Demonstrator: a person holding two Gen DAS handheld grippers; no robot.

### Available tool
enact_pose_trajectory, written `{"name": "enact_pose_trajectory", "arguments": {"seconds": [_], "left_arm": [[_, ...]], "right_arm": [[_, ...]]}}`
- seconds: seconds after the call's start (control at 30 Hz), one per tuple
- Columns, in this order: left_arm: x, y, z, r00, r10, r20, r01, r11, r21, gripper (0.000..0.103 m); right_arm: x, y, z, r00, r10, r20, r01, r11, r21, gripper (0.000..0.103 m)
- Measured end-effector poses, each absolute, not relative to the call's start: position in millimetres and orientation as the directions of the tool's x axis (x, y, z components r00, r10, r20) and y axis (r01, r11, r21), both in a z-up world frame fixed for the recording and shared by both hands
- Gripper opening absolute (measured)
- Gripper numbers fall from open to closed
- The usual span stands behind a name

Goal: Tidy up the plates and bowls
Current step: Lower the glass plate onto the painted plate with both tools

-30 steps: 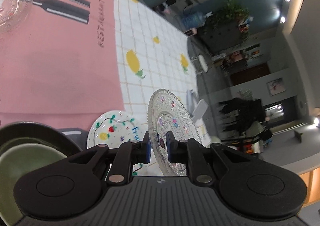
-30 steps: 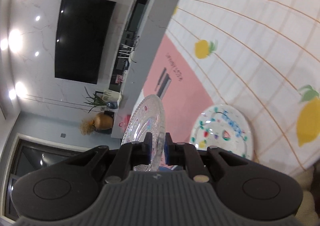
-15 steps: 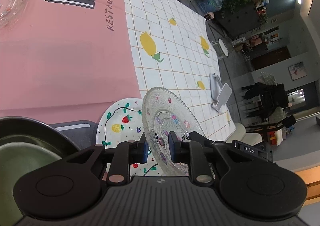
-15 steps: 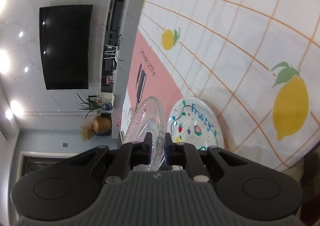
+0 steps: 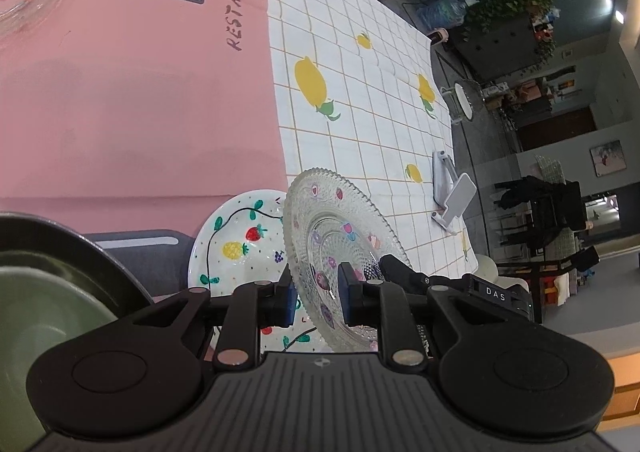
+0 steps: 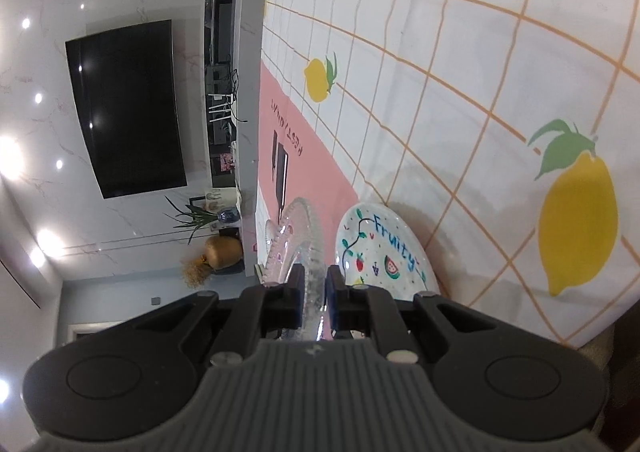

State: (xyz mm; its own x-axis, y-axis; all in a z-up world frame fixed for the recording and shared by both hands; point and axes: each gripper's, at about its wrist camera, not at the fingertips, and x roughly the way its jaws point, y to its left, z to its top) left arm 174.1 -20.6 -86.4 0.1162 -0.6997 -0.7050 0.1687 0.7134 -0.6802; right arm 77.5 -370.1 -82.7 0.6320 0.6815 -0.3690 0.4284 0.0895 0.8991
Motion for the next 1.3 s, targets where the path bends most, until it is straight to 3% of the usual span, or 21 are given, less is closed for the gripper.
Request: {"name": "enact_pose_trajectory", "arguments": {"seconds": [0.27,0.47,0.9,1.1,1.3], "left_arm": [[168.0,-32.2,-85.7,0.116,-0.649,-0.752,0.112,0.761,-0.639,0.026],[172.8,-40.7,-81.1,0.095,-0.581,-0.808,0.091,0.814,-0.574,0.034],[182.0,-67.4,-89.2,0.042,-0.397,-0.917,0.035,0.918,-0.396,0.041],[177.6,-83.1,-88.8,0.099,-0.273,-0.957,0.134,0.956,-0.259,0.041],[175.5,-85.0,-89.3,0.107,-0.258,-0.960,0.129,0.961,-0.244,0.041]], "right_arm": [[73.6,-376.9,-96.4,0.632,0.685,-0.362,0.485,0.014,0.875,0.010],[79.9,-375.7,-92.7,0.617,0.703,-0.353,0.456,0.045,0.889,0.010],[78.4,-380.4,-99.3,0.604,0.678,-0.420,0.523,0.061,0.850,0.010],[76.2,-382.2,-99.8,0.599,0.656,-0.459,0.545,0.086,0.834,0.011],[76.6,-380.6,-101.3,0.596,0.659,-0.459,0.553,0.078,0.830,0.011]]}}
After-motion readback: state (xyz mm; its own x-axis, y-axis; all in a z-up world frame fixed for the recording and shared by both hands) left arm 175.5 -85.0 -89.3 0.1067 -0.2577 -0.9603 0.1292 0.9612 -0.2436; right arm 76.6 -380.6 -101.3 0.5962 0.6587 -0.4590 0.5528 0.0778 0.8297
